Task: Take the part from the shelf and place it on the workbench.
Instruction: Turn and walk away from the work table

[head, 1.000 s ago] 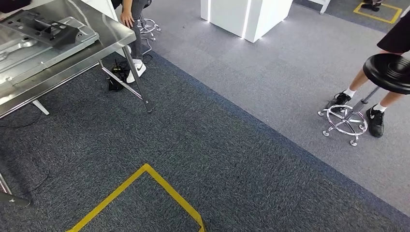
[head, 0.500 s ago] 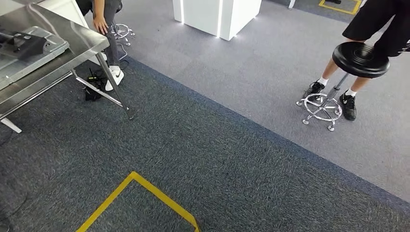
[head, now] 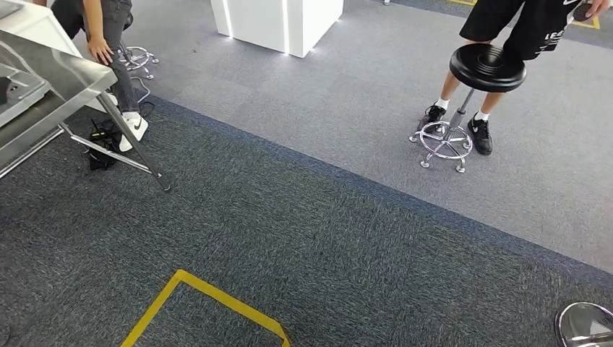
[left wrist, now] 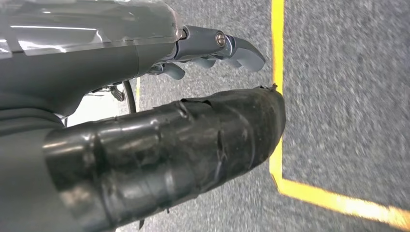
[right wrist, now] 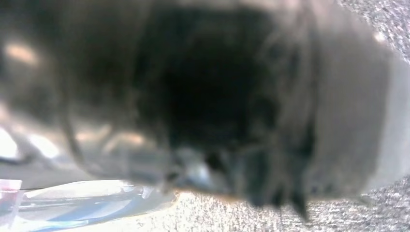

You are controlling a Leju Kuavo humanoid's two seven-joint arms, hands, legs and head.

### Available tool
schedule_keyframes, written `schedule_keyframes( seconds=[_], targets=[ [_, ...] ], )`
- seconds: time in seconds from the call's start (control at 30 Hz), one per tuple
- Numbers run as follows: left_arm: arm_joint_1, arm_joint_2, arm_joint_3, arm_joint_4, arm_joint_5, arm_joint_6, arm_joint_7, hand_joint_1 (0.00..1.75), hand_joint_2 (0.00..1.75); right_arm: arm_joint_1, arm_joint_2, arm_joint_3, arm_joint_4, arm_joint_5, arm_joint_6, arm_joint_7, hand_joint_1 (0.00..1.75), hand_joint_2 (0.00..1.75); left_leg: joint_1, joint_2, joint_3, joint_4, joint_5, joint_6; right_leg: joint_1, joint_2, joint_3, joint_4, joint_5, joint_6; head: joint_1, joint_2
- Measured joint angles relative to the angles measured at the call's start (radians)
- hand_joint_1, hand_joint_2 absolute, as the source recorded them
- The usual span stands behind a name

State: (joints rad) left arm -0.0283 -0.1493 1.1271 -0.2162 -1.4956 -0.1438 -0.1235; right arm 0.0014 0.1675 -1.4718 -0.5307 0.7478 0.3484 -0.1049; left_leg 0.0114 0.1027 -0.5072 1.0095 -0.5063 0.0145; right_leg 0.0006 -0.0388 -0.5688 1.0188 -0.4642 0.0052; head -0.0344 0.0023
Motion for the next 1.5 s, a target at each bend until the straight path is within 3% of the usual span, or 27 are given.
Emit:
schedule_keyframes(
  seconds=[0.03, 0.1, 0.17, 0.23, 0.27, 0.3, 0.37, 0.43, 0.47, 0.53, 0.6, 0.67, 0.7, 0.73, 0.77, 0.83, 0.9, 0.97, 1.03, 1.1, 1.2, 1.23, 1.27, 1.33, 1.4, 1.47, 1.5],
  targets=[
    [-0.002, 0.000, 0.000, 0.001, 0.002, -0.002, 0.002, 0.00, 0.00, 0.000, -0.002, -0.007, 0.005, -0.002, 0.005, -0.001, 0.00, 0.00, 0.002, -0.008, 0.001, 0.005, -0.006, -0.006, -0.001, 0.008, 0.002, -0.005, 0.003, -0.006, 0.000, 0.000],
    [-0.002, 0.002, 0.001, 0.004, 0.005, -0.003, 0.004, 0.00, 0.00, -0.002, -0.004, -0.016, 0.014, -0.002, 0.010, -0.002, 0.00, 0.00, 0.006, -0.049, -0.021, 0.060, -0.045, -0.014, -0.005, 0.025, 0.006, -0.015, 0.010, -0.019, -0.002, 0.000],
    [0.000, 0.005, 0.003, 0.005, 0.006, -0.002, 0.004, 0.00, 0.00, -0.005, -0.006, -0.022, 0.021, -0.001, 0.011, -0.003, 0.00, 0.00, 0.007, -0.087, -0.080, 0.183, -0.110, -0.017, -0.004, 0.043, 0.004, -0.017, 0.013, -0.028, -0.004, 0.000],
    [0.003, 0.007, 0.005, 0.006, 0.009, -0.002, 0.006, 0.00, 0.00, -0.006, -0.009, -0.025, 0.029, 0.004, 0.011, -0.006, 0.00, 0.00, 0.007, -0.095, -0.128, 0.275, -0.134, -0.018, -0.001, 0.066, 0.002, -0.015, 0.013, -0.030, -0.004, 0.000],
    [0.003, 0.008, 0.006, 0.007, 0.010, -0.001, 0.008, 0.00, 0.00, -0.006, -0.011, -0.027, 0.033, 0.008, 0.011, -0.007, 0.00, 0.00, 0.007, -0.096, -0.130, 0.272, -0.117, -0.017, 0.000, 0.078, 0.002, -0.013, 0.013, -0.030, -0.004, 0.000],
    [0.003, 0.008, 0.007, 0.007, 0.012, 0.000, 0.009, 0.00, 0.00, -0.006, -0.012, -0.027, 0.037, 0.012, 0.010, -0.009, 0.00, 0.00, 0.007, -0.100, -0.113, 0.231, -0.083, -0.015, 0.000, 0.092, 0.002, -0.010, 0.012, -0.029, -0.004, 0.000],
    [0.004, 0.010, 0.009, 0.008, 0.014, 0.001, 0.011, 0.00, 0.00, -0.007, -0.015, -0.028, 0.046, 0.018, 0.010, -0.011, 0.00, 0.00, 0.007, -0.133, -0.059, 0.102, -0.015, -0.009, 0.001, 0.114, -0.002, 0.001, 0.009, -0.024, -0.004, 0.000],
    [0.003, 0.012, 0.009, 0.009, 0.016, 0.002, 0.011, 0.00, 0.00, -0.009, -0.018, -0.028, 0.053, 0.021, 0.010, -0.012, 0.00, 0.00, 0.005, -0.162, -0.031, 0.028, 0.008, -0.003, 0.000, 0.134, -0.011, 0.011, 0.007, -0.014, -0.003, 0.000],
    [0.002, 0.012, 0.010, 0.009, 0.017, 0.003, 0.012, 0.00, 0.00, -0.009, -0.020, -0.029, 0.056, 0.023, 0.010, -0.013, 0.00, 0.00, 0.003, -0.163, -0.030, 0.021, 0.005, -0.001, -0.001, 0.143, -0.015, 0.013, 0.008, -0.008, -0.003, 0.000],
    [-0.002, 0.012, 0.010, 0.010, 0.017, 0.004, 0.011, 0.00, 0.00, -0.005, -0.024, -0.031, 0.061, 0.025, 0.010, -0.014, 0.00, 0.00, 0.003, -0.142, -0.026, 0.014, 0.011, 0.011, -0.004, 0.151, -0.020, 0.015, 0.009, 0.003, -0.003, 0.000],
    [-0.001, 0.012, 0.010, 0.011, 0.017, 0.005, 0.010, 0.00, 0.00, -0.003, -0.025, -0.035, 0.066, 0.027, 0.010, -0.014, 0.00, 0.00, 0.006, -0.119, -0.020, 0.001, 0.020, 0.024, -0.004, 0.110, -0.041, 0.057, -0.020, 0.012, -0.001, 0.000],
    [0.003, 0.012, 0.010, 0.012, 0.017, 0.005, 0.009, 0.00, 0.00, -0.007, -0.027, -0.035, 0.069, 0.028, 0.010, -0.014, 0.00, 0.00, 0.005, -0.094, -0.020, -0.003, 0.024, 0.031, -0.007, 0.060, -0.096, 0.171, -0.084, 0.023, 0.001, 0.000],
    [0.005, 0.012, 0.010, 0.012, 0.017, 0.005, 0.009, 0.00, 0.00, -0.009, -0.028, -0.036, 0.070, 0.028, 0.010, -0.015, 0.00, 0.00, 0.004, -0.081, -0.021, -0.003, 0.023, 0.031, -0.010, 0.052, -0.126, 0.233, -0.110, 0.028, 0.001, 0.000],
    [0.005, 0.012, 0.010, 0.012, 0.016, 0.005, 0.009, 0.00, 0.00, -0.010, -0.029, -0.036, 0.072, 0.028, 0.010, -0.015, 0.00, 0.00, 0.003, -0.069, -0.021, -0.003, 0.022, 0.031, -0.013, 0.048, -0.146, 0.275, -0.121, 0.033, 0.001, 0.000],
    [0.005, 0.012, 0.010, 0.012, 0.016, 0.005, 0.009, 0.00, 0.00, -0.009, -0.029, -0.037, 0.073, 0.029, 0.010, -0.015, 0.00, 0.00, 0.003, -0.058, -0.020, -0.003, 0.021, 0.030, -0.017, 0.045, -0.147, 0.278, -0.111, 0.036, 0.001, 0.000],
    [0.004, 0.012, 0.010, 0.012, 0.016, 0.005, 0.009, 0.00, 0.00, -0.007, -0.031, -0.040, 0.075, 0.030, 0.010, -0.015, 0.00, 0.00, 0.003, -0.039, -0.015, -0.001, 0.016, 0.024, -0.022, 0.028, -0.093, 0.178, -0.051, 0.038, 0.001, 0.000],
    [0.003, 0.012, 0.010, 0.013, 0.016, 0.005, 0.009, 0.00, 0.00, -0.009, -0.033, -0.041, 0.077, 0.031, 0.010, -0.015, 0.00, 0.00, 0.001, -0.021, -0.011, 0.002, 0.007, 0.012, -0.018, -0.006, -0.028, 0.055, -0.008, 0.032, 0.000, 0.000],
    [0.002, 0.013, 0.011, 0.013, 0.016, 0.005, 0.009, 0.00, 0.00, -0.012, -0.034, -0.041, 0.079, 0.031, 0.010, -0.016, 0.00, 0.00, -0.002, -0.007, -0.006, 0.003, 0.000, -0.001, -0.009, -0.017, -0.009, 0.015, -0.004, 0.017, -0.001, 0.000],
    [-0.001, 0.012, 0.011, 0.014, 0.016, 0.005, 0.007, 0.00, 0.00, -0.011, -0.035, -0.042, 0.080, 0.032, 0.010, -0.016, 0.00, 0.00, 0.001, 0.006, 0.005, -0.001, -0.004, -0.014, -0.005, 0.003, -0.007, 0.010, -0.002, 0.002, -0.001, 0.000],
    [-0.004, 0.011, 0.011, 0.015, 0.015, 0.005, 0.003, 0.00, 0.00, -0.008, -0.037, -0.043, 0.080, 0.035, 0.011, -0.016, 0.00, 0.00, 0.006, -0.017, 0.002, 0.026, -0.029, -0.024, -0.007, 0.021, -0.001, 0.001, 0.003, -0.012, -0.003, 0.000],
    [-0.002, 0.013, 0.011, 0.017, 0.013, 0.005, -0.006, 0.00, 0.00, -0.011, -0.037, -0.043, 0.081, 0.039, 0.012, -0.016, 0.00, 0.00, 0.009, -0.083, -0.084, 0.204, -0.121, -0.025, -0.005, 0.048, 0.000, -0.003, 0.005, -0.027, -0.006, 0.000],
    [0.000, 0.013, 0.011, 0.018, 0.013, 0.005, -0.007, 0.00, 0.00, -0.012, -0.038, -0.043, 0.081, 0.040, 0.012, -0.016, 0.00, 0.00, 0.008, -0.091, -0.113, 0.259, -0.136, -0.024, -0.002, 0.060, 0.000, -0.001, 0.004, -0.029, -0.006, 0.000],
    [0.001, 0.014, 0.011, 0.018, 0.012, 0.005, -0.008, 0.00, 0.00, -0.012, -0.038, -0.043, 0.081, 0.041, 0.012, -0.016, 0.00, 0.00, 0.008, -0.094, -0.129, 0.282, -0.131, -0.021, 0.000, 0.073, 0.000, 0.001, 0.003, -0.030, -0.006, 0.000],
    [0.003, 0.014, 0.011, 0.019, 0.012, 0.005, -0.008, 0.00, 0.00, -0.012, -0.040, -0.043, 0.081, 0.046, 0.012, -0.016, 0.00, 0.00, 0.007, -0.103, -0.109, 0.215, -0.065, -0.013, 0.004, 0.101, 0.003, 0.004, 0.001, -0.032, -0.006, 0.000],
    [0.004, 0.016, 0.011, 0.021, 0.012, 0.005, -0.006, 0.00, 0.00, -0.012, -0.040, -0.043, 0.084, 0.052, 0.012, -0.016, 0.00, 0.00, 0.005, -0.147, -0.062, 0.086, 0.003, 0.000, 0.005, 0.124, 0.003, 0.008, -0.001, -0.030, -0.005, 0.000],
    [0.003, 0.018, 0.011, 0.022, 0.012, 0.006, -0.005, 0.00, 0.00, -0.014, -0.041, -0.043, 0.088, 0.057, 0.013, -0.016, 0.00, 0.00, 0.002, -0.178, -0.040, 0.023, 0.020, 0.006, 0.002, 0.144, -0.005, 0.011, 0.000, -0.021, -0.005, 0.000],
    [0.001, 0.019, 0.011, 0.022, 0.012, 0.006, -0.004, 0.00, 0.00, -0.014, -0.042, -0.043, 0.089, 0.058, 0.013, -0.016, 0.00, 0.00, 0.000, -0.175, -0.037, 0.017, 0.019, 0.008, 0.000, 0.155, -0.009, 0.011, 0.002, -0.014, -0.005, 0.000]
  ],
)
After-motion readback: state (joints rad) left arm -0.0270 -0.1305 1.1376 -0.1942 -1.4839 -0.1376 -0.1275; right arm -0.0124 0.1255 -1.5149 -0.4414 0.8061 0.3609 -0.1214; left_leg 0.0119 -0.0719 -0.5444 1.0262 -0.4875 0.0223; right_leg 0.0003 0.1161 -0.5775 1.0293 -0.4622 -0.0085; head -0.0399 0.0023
